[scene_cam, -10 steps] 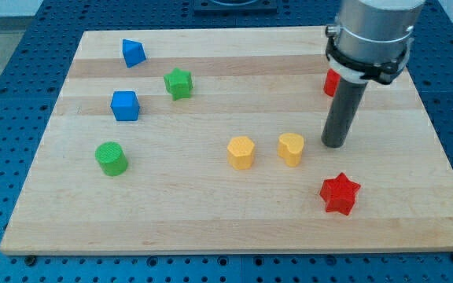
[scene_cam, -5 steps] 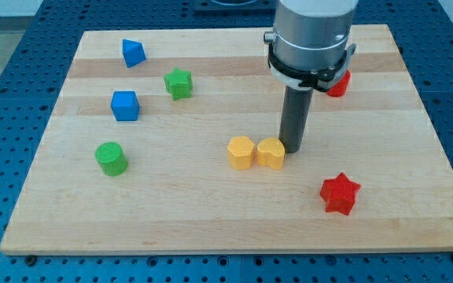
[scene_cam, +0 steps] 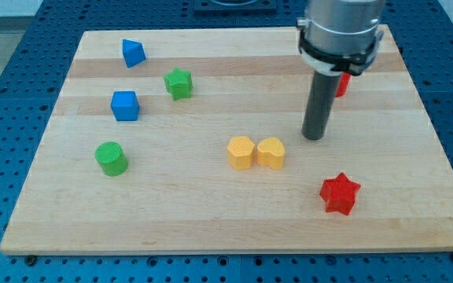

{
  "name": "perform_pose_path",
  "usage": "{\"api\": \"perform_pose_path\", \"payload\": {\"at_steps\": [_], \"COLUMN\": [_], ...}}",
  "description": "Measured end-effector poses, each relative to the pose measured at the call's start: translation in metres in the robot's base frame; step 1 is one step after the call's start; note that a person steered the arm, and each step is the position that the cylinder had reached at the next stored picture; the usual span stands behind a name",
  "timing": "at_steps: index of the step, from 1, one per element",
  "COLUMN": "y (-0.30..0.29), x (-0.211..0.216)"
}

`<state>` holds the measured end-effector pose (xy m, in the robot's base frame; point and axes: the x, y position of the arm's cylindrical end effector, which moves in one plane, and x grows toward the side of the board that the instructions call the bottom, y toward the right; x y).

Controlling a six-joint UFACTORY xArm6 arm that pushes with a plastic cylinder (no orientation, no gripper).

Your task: Place the yellow heart right to the yellow hexagon

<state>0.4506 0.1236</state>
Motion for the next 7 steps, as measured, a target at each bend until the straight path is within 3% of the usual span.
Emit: {"api": "perform_pose_path", "payload": {"at_steps": [2,5,7], "y": [0.065,0.088,0.051], "x": [0.045,0.164,0.167]}}
